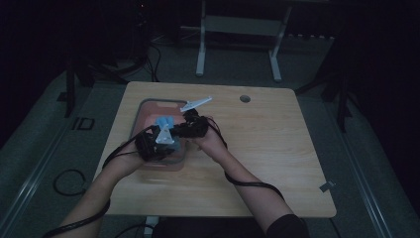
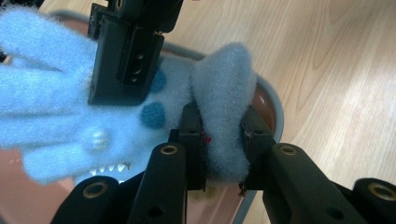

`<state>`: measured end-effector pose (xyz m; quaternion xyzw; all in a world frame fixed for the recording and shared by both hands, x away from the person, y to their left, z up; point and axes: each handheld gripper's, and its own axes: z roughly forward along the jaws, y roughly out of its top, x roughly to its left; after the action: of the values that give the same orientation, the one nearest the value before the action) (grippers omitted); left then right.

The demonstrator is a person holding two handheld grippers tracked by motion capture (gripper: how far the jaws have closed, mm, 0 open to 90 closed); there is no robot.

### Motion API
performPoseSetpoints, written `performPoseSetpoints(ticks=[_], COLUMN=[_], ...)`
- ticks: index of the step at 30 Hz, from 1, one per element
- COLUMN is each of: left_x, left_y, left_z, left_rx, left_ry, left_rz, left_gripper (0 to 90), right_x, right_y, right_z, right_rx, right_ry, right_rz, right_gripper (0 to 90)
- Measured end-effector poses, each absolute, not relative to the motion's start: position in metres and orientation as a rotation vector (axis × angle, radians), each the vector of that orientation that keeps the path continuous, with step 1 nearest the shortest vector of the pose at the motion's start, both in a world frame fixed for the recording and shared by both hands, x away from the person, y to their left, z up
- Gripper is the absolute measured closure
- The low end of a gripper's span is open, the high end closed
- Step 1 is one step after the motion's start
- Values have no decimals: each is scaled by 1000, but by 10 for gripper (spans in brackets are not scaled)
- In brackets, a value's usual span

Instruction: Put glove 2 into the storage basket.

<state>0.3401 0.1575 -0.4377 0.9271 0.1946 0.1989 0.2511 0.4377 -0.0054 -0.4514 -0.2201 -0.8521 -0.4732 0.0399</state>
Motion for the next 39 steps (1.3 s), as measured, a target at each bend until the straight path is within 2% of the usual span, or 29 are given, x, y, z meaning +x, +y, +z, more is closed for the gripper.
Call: performPoseSetpoints(ticks=[7, 13, 28, 36, 39], left_x=[345, 360, 377, 382, 383], left_y=[169, 173, 171, 173, 173], left_z=[-447, -461, -475, -483, -484], left_rx=[2540, 2543, 2579, 2578, 2583], left_ry=[561, 566, 600, 630, 635], left_rz=[524, 483, 477, 426, 414], left_gripper=[755, 754, 753, 746, 738], right_x=[441, 450, 467, 468, 470], right_y=[11, 12, 21, 26, 24], right_z=[-462, -474, -487, -487, -488], right_rx=[-676, -737, -817, -803, -832], right_ry=[-2616, -2628, -2671, -2731, -2727], right_rz=[-1428, -1402, -1324, -1236, -1230], right_gripper=[777, 775, 768, 720, 663])
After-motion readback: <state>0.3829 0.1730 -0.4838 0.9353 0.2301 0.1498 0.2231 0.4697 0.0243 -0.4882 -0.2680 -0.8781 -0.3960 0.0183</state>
